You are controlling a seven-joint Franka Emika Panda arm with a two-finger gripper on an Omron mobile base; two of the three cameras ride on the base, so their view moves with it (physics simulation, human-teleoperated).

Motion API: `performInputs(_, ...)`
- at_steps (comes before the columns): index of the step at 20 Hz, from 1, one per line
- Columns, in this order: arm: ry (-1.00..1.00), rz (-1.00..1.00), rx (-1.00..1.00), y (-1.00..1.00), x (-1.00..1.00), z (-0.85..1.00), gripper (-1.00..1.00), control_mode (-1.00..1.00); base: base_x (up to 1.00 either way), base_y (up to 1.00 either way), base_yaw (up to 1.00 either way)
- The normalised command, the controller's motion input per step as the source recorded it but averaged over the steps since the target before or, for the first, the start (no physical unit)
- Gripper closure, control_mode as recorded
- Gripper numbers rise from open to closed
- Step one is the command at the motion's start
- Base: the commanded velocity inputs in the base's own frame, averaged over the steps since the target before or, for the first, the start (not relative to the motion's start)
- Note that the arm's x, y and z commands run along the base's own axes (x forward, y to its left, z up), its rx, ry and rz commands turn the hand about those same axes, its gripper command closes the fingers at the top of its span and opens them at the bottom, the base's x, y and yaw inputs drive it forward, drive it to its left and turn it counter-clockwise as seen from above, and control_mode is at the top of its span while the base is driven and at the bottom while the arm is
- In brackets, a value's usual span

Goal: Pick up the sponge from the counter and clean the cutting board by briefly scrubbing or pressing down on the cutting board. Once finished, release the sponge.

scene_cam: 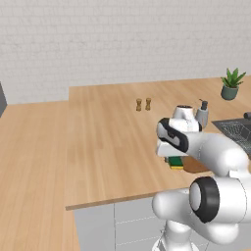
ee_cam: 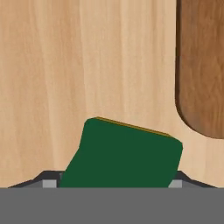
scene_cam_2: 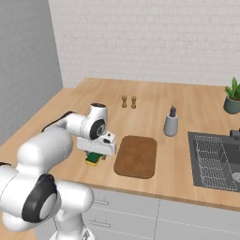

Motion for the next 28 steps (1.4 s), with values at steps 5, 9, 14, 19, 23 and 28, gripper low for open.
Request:
performInputs(5, -0.03, 0.02, 0.0, -0.85, -0.13, 0.08, 1.0, -1.0, 0.0, 0.0, 0.0)
performInputs(9, -0.11, 0.02, 0.0, -0.63, -0.05, 0.0, 1.0, -1.0, 0.0, 0.0, 0.0)
performInputs(14, 0.01, 0.0, 0.0, -0.46, 0.0, 0.0, 1.0, -1.0, 0.0, 0.0, 0.0)
performInputs(19, 0.0, 0.0, 0.0, -0.33, 0.14, -0.01, 1.0, -1.0, 0.0, 0.0, 0.0)
performInputs(23, -0.01, 0.01, 0.0, -0.21, 0.17, -0.08, 1.0, -1.0, 0.0, 0.0, 0.0)
performInputs(28, -0.04, 0.01, 0.01, 0.0, 0.05, -0.39, 1.0, -1.0, 0.0, 0.0, 0.0)
